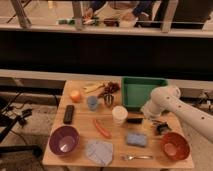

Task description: Wipe table surface with brush

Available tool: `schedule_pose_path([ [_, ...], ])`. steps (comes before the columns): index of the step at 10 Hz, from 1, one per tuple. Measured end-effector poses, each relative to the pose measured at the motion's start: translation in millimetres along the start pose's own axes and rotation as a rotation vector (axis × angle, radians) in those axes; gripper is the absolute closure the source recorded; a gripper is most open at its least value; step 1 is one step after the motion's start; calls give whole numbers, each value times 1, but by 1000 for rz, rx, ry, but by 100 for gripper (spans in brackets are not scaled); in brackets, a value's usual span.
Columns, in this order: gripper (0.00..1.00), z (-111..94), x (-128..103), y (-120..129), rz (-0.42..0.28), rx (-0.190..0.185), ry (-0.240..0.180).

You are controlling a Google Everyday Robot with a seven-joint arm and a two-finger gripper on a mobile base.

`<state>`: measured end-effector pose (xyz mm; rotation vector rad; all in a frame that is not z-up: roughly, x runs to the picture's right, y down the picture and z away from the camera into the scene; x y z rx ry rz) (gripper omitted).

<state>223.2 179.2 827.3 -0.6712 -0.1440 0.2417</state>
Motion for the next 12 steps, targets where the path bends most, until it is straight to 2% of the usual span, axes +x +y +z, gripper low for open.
schedule_pose_path([
  [4, 20, 9, 4, -6, -48, -28, -21],
  [8, 20, 12, 14, -11, -114, -42, -82],
  [12, 20, 25, 23, -17, -146, -72, -107],
])
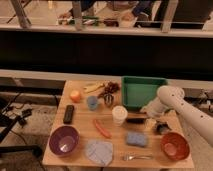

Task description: Wipe table surface with brush

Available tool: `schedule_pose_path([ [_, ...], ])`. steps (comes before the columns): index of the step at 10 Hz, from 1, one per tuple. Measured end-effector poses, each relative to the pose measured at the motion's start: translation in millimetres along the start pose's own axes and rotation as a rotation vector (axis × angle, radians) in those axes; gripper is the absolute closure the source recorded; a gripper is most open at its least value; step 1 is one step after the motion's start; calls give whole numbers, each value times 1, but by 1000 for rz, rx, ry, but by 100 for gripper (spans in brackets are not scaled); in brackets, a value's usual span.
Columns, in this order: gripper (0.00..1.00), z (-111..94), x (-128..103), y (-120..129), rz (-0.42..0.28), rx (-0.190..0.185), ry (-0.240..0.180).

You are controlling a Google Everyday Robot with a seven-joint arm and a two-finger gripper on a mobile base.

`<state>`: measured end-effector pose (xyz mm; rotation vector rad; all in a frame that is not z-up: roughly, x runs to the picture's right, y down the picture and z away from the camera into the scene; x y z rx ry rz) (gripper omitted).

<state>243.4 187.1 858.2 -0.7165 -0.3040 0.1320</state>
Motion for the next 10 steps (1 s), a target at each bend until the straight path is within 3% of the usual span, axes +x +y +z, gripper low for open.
schedule_pose_path([
  [3, 20, 4, 5, -1, 1, -8, -2],
  [8, 20, -7, 7, -1, 14, 38, -9],
  [10, 27, -7, 5, 0, 11, 41, -11],
])
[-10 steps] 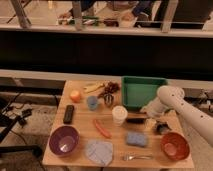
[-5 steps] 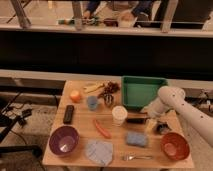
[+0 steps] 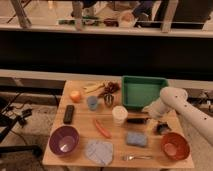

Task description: Wipe table surface with brush

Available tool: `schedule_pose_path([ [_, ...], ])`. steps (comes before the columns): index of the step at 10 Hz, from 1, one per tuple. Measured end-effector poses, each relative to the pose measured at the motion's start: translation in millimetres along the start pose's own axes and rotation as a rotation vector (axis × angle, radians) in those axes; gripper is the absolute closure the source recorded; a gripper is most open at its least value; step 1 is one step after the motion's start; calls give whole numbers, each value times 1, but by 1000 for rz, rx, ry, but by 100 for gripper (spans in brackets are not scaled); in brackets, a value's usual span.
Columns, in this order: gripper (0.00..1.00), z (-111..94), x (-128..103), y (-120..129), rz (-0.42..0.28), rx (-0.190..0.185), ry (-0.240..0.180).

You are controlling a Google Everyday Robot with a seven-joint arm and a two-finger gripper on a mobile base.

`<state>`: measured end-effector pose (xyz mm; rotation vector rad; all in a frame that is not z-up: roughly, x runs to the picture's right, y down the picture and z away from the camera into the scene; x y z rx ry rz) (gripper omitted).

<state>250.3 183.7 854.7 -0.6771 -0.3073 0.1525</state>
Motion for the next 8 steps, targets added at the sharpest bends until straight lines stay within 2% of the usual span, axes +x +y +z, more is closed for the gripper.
schedule_pose_path([
  [4, 66, 1, -2, 1, -9, 1, -4],
  [5, 71, 2, -2, 2, -12, -5, -5],
  [7, 72, 4, -2, 2, -14, -7, -4],
  [8, 78, 4, -2, 3, -16, -10, -1],
])
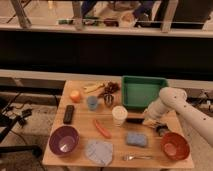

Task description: Wipe table surface with brush

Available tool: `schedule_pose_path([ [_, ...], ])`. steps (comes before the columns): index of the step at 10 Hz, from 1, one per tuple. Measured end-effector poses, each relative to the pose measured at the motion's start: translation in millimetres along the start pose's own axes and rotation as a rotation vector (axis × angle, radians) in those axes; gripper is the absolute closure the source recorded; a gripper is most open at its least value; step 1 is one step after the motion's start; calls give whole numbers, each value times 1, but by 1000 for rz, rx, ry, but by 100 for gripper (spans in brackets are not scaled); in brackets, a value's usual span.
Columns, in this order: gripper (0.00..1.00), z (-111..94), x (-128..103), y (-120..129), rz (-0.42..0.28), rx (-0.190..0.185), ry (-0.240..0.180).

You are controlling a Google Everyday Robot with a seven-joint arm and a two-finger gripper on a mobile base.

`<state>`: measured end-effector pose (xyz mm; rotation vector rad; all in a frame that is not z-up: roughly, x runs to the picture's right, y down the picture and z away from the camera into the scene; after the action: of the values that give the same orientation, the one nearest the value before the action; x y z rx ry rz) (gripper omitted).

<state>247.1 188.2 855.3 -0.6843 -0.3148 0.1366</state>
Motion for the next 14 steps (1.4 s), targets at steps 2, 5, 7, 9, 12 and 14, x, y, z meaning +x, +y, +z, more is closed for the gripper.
schedule_pose_path([
  [2, 91, 0, -1, 1, -8, 0, 6],
  [5, 91, -3, -3, 0, -17, 10, -4],
  [7, 91, -10, -4, -4, -23, 31, -16],
  [9, 91, -17, -7, -8, -32, 52, -25],
  [12, 91, -35, -11, -16, -37, 96, -41],
  [14, 91, -60, -12, -23, -30, 152, -68],
])
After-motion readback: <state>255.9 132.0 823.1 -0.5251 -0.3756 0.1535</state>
